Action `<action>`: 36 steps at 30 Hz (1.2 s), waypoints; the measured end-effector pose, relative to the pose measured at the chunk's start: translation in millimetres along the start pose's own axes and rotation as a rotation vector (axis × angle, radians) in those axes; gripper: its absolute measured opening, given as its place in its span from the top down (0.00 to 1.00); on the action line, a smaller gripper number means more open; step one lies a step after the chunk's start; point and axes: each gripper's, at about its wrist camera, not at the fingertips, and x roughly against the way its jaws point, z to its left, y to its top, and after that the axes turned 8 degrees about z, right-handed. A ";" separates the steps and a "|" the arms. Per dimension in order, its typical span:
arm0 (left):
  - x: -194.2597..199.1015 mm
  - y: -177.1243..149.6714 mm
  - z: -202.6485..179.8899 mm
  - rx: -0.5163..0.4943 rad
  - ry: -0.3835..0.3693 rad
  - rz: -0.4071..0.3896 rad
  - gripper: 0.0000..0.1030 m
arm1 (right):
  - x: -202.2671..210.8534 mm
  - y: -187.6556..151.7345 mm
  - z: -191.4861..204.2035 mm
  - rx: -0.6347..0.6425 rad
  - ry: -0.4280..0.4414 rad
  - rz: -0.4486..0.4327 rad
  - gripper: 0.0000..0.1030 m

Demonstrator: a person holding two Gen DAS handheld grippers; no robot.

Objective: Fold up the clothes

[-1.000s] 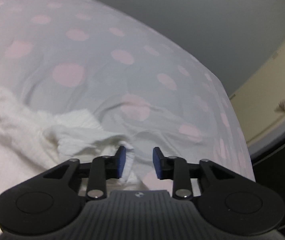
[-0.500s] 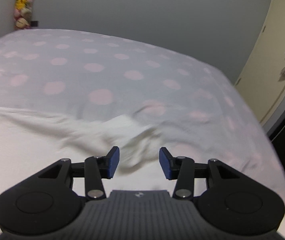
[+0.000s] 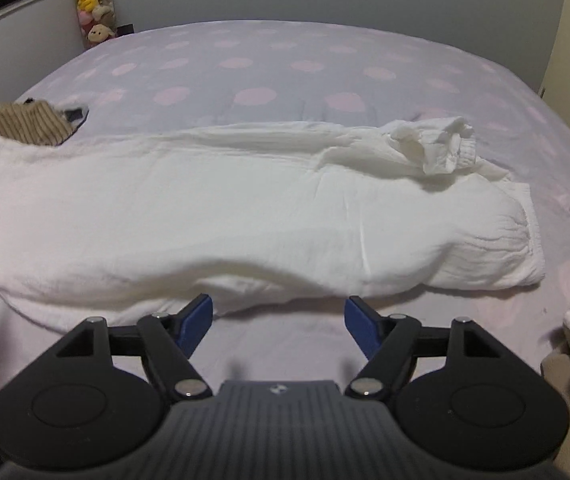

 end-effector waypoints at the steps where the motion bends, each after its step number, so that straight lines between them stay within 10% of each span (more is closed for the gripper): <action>1: -6.9 -3.7 -14.5 -0.018 -0.037 0.002 0.58 | 1.1 -1.5 2.5 0.015 -0.004 -0.008 0.27; 10: -80.6 -17.3 -108.2 -0.099 -0.150 0.041 0.58 | 3.6 -10.6 -10.1 -0.010 0.079 -0.035 0.27; 21: -139.2 -9.8 -140.5 -0.065 -0.169 0.138 0.58 | 0.0 -14.3 -33.8 -0.167 0.151 -0.010 0.20; 36: -151.4 9.6 -167.1 -0.168 -0.327 0.048 0.75 | -20.0 -16.4 -66.7 -0.397 0.084 0.023 0.21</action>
